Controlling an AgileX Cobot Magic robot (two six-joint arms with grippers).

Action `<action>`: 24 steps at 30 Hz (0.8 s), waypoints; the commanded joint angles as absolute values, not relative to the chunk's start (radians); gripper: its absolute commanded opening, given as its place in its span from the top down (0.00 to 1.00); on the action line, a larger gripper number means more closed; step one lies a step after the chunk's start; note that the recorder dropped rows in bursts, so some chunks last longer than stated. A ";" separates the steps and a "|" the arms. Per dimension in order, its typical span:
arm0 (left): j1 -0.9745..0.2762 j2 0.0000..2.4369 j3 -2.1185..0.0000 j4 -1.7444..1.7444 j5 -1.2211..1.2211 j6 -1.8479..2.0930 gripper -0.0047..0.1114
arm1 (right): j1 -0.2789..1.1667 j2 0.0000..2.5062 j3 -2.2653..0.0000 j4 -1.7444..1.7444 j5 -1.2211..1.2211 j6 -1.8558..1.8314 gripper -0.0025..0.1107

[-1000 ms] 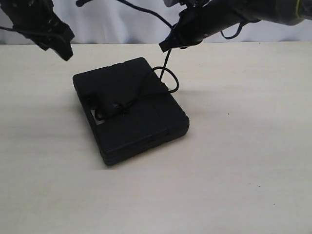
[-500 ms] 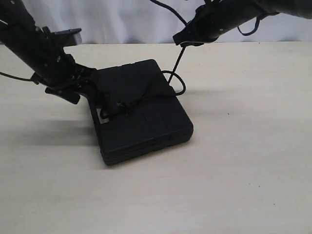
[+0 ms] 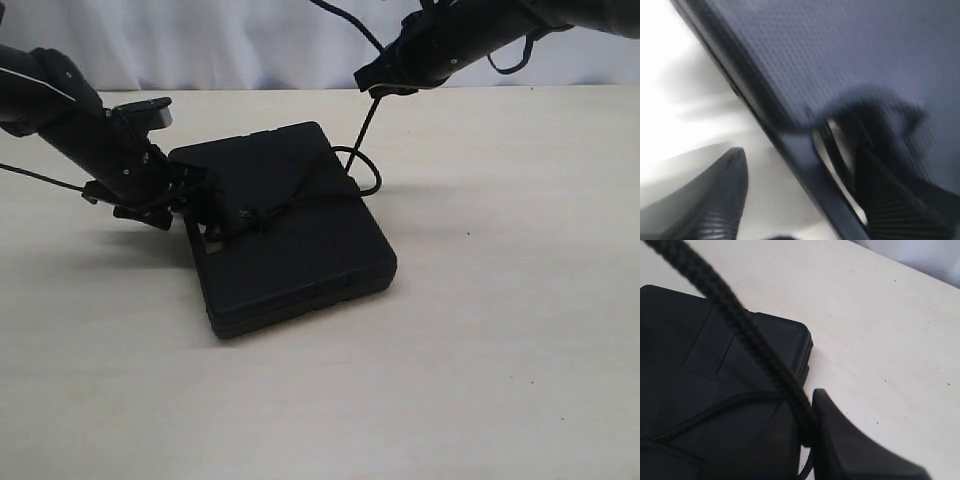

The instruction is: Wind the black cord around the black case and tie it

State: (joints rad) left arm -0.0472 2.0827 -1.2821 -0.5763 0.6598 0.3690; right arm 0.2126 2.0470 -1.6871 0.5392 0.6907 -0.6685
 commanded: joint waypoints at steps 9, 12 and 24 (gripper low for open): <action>-0.038 2.087 -1.281 -0.670 0.487 0.361 0.96 | 0.154 2.024 -1.695 0.522 0.773 -0.561 0.94; -0.022 2.029 -1.281 -0.685 0.464 0.361 0.96 | 0.093 2.016 -1.695 0.522 0.830 -0.563 0.94; 0.107 1.949 -1.281 -0.682 0.512 0.370 0.96 | -0.109 2.007 -1.625 0.538 0.860 -0.564 0.94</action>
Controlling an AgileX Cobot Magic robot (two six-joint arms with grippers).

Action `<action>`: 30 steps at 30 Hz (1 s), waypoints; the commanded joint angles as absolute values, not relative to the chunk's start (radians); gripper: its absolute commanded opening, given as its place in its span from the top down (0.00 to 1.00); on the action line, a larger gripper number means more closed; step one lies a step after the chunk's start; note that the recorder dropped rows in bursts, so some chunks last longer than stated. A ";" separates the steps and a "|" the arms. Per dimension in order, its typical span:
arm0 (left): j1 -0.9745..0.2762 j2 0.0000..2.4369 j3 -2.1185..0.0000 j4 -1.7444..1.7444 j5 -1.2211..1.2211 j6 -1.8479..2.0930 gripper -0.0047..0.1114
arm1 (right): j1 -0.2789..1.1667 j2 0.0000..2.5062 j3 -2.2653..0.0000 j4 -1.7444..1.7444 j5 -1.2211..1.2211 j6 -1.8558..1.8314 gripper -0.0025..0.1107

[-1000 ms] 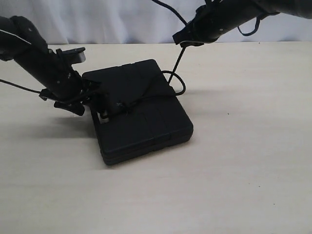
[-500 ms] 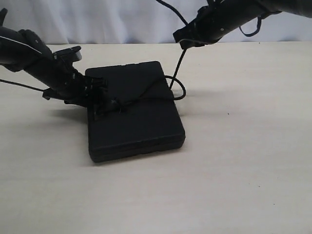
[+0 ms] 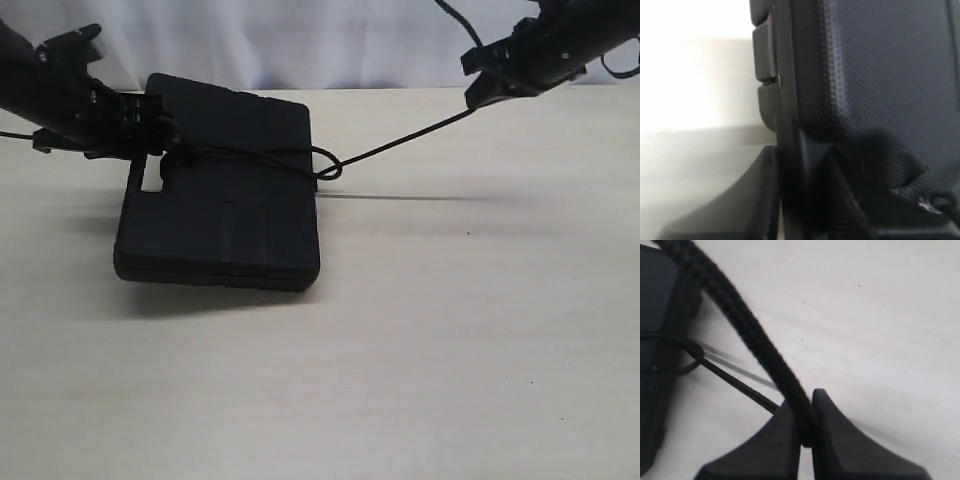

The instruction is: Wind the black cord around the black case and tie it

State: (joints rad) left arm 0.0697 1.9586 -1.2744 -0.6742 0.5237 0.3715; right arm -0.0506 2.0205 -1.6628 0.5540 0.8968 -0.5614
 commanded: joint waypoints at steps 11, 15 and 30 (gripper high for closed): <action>0.129 1.996 -1.281 -0.646 0.483 0.370 0.96 | -0.212 2.009 -1.405 0.538 0.591 -0.615 0.94; 0.127 2.037 -1.281 -0.648 0.457 0.370 0.96 | -0.219 2.009 -1.345 0.538 0.486 -0.618 0.94; 0.127 2.106 -1.281 -0.693 0.397 0.370 0.96 | -0.224 2.068 -1.225 0.543 0.225 -0.534 0.94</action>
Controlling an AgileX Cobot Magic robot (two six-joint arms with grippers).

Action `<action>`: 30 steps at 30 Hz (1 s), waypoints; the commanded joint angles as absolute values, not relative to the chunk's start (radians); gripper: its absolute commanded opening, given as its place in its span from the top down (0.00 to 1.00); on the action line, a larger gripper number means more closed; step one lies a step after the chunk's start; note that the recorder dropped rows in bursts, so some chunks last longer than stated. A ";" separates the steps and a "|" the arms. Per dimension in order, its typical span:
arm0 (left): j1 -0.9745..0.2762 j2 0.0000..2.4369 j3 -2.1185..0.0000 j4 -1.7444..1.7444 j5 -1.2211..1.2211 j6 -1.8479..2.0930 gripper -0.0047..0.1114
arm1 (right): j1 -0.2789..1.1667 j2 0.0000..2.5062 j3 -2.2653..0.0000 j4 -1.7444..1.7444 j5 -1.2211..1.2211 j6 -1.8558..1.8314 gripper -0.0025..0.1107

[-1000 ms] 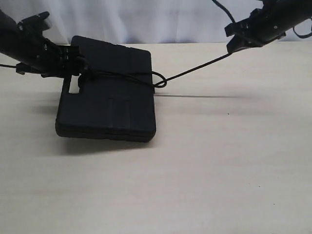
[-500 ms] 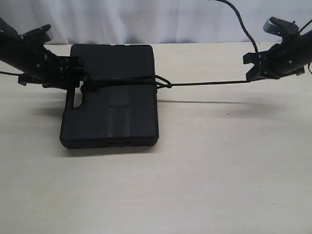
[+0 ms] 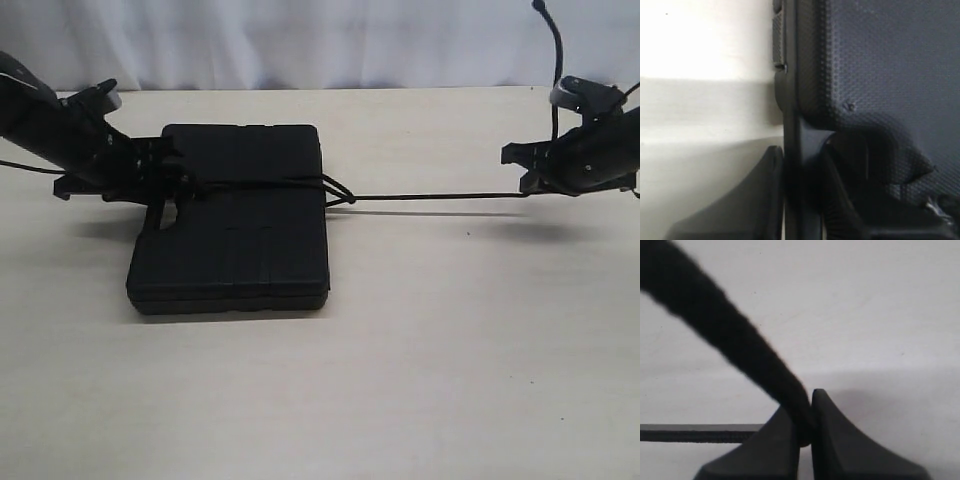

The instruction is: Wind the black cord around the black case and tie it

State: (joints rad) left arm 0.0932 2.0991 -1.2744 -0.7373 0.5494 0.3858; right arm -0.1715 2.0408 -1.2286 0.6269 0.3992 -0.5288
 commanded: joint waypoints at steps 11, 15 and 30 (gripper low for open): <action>0.127 2.117 -1.281 -0.771 0.384 0.370 0.96 | -0.224 2.098 -1.242 0.568 0.211 -0.534 0.94; 0.127 2.117 -1.281 -0.771 0.378 0.370 0.96 | -0.224 2.098 -1.262 0.602 0.231 -0.536 0.94; 0.069 2.130 -1.386 -0.779 0.304 0.426 0.54 | -0.224 2.173 -1.471 0.646 0.371 -0.488 0.94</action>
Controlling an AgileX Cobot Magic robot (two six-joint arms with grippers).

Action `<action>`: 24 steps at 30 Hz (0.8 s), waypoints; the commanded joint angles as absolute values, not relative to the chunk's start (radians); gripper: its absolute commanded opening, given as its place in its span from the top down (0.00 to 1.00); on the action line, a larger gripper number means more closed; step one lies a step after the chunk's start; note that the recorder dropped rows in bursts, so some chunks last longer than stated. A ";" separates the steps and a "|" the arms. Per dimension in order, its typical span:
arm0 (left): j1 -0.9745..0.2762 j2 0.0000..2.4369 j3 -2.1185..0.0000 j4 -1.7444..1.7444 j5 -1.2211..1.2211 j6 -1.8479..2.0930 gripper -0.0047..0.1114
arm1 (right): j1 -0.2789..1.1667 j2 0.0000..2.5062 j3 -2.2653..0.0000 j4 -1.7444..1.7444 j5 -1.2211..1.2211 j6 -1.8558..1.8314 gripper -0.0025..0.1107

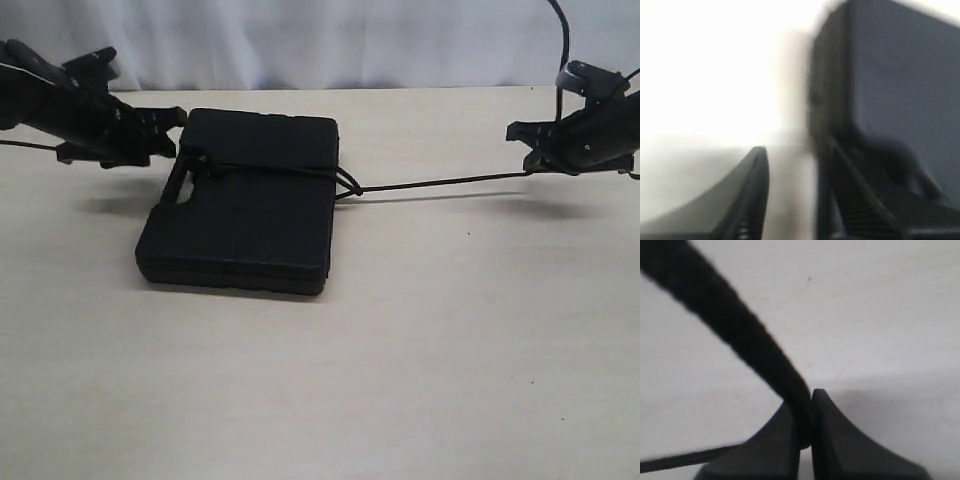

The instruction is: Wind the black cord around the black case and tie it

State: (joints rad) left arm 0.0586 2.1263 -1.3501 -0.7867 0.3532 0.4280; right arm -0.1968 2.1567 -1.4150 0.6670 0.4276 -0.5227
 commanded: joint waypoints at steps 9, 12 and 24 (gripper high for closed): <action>0.069 2.076 -1.390 -0.715 0.365 0.426 0.53 | -0.224 2.168 -1.512 0.623 0.512 -0.452 0.44; 0.069 2.001 -1.390 -0.591 0.461 0.418 0.63 | -0.224 2.097 -1.512 0.456 0.594 -0.350 0.40; 0.069 1.922 -1.390 -0.441 0.972 0.411 0.96 | -0.219 1.871 -1.457 0.066 1.111 -0.161 0.94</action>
State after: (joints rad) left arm 0.0688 1.9341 -1.3856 -0.4772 0.8366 0.4220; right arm -0.2185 1.9147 -1.4889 0.0808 1.0500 -0.1487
